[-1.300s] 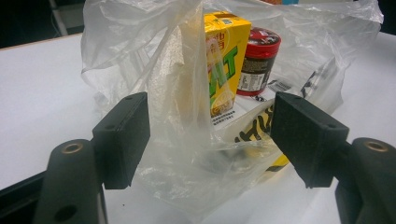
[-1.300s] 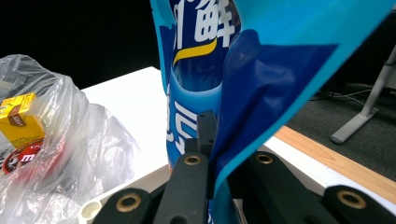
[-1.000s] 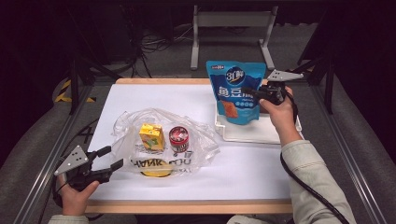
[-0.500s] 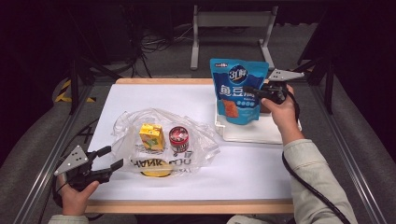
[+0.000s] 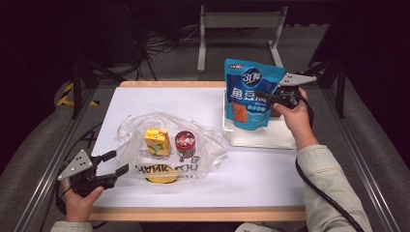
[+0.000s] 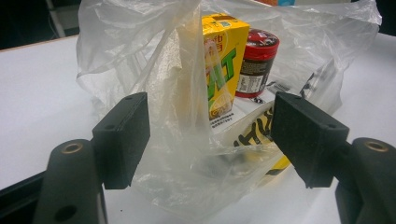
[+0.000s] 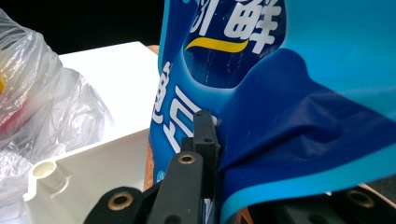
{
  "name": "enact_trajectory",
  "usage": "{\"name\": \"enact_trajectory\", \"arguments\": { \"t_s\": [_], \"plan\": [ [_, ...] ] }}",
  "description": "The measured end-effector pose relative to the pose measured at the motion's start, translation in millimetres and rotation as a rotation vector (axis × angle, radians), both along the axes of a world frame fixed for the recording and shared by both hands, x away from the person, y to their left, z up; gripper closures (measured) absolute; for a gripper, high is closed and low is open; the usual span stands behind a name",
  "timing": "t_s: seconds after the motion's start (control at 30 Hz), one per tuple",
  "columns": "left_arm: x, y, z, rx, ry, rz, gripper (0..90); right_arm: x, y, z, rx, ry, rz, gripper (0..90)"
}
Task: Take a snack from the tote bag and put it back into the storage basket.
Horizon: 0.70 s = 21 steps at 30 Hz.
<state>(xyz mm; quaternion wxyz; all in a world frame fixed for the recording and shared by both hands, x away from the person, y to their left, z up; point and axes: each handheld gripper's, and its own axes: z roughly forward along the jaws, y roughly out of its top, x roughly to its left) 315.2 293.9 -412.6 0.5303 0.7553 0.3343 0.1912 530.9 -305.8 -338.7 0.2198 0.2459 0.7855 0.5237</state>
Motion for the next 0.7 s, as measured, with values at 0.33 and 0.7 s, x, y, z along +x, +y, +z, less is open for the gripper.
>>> {"name": "enact_trajectory", "arguments": {
  "t_s": [0.33, 0.7],
  "plan": [
    [0.6, -1.3, 0.5, 0.001, -0.002, -0.005, 29.4, 2.0, -1.7, -6.5, -0.004, -0.027, 0.010, 85.4],
    [0.7, -0.6, 0.1, 0.000, 0.002, -0.004, 29.3, -1.8, -6.2, -4.4, -0.045, -0.048, -0.044, 63.2]
  ]
}}
